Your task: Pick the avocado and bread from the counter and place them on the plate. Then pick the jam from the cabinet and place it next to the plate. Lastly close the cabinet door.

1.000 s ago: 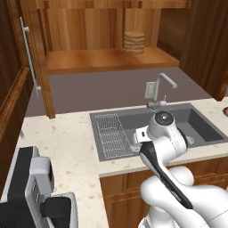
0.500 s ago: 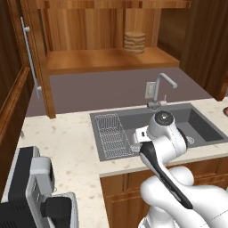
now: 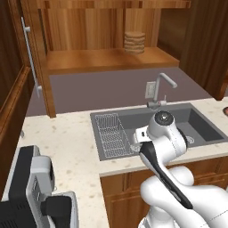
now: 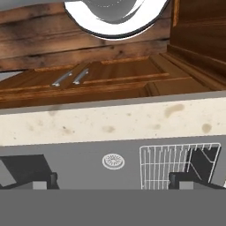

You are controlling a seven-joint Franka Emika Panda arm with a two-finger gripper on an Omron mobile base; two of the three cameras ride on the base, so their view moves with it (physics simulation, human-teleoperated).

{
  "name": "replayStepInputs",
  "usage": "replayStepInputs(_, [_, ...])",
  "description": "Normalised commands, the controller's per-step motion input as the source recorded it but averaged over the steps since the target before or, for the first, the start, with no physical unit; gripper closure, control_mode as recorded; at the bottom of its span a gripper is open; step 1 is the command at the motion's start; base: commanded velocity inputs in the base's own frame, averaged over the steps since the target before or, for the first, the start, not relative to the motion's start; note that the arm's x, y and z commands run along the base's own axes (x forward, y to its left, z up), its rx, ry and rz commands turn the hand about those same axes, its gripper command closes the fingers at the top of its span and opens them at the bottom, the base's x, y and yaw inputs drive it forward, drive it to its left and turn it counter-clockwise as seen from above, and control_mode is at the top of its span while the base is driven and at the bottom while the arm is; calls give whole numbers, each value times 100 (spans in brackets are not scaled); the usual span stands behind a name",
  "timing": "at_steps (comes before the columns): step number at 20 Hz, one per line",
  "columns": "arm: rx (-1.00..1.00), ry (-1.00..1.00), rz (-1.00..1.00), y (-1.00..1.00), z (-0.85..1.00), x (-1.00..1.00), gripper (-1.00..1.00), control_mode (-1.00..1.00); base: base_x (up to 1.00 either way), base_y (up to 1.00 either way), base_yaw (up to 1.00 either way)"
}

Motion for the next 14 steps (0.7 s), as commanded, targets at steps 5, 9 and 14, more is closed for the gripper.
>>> replayStepInputs(5, [12, -11, 7, 0, 20, -54, -100, -100, 0, 0, 0])
replayStepInputs(9, [13, -11, 10, 0, 25, -47, -100, -100, 0, 0, 0])
replayStepInputs(14, [8, -6, 10, 0, 5, -31, -100, -100, 0, 0, 0])
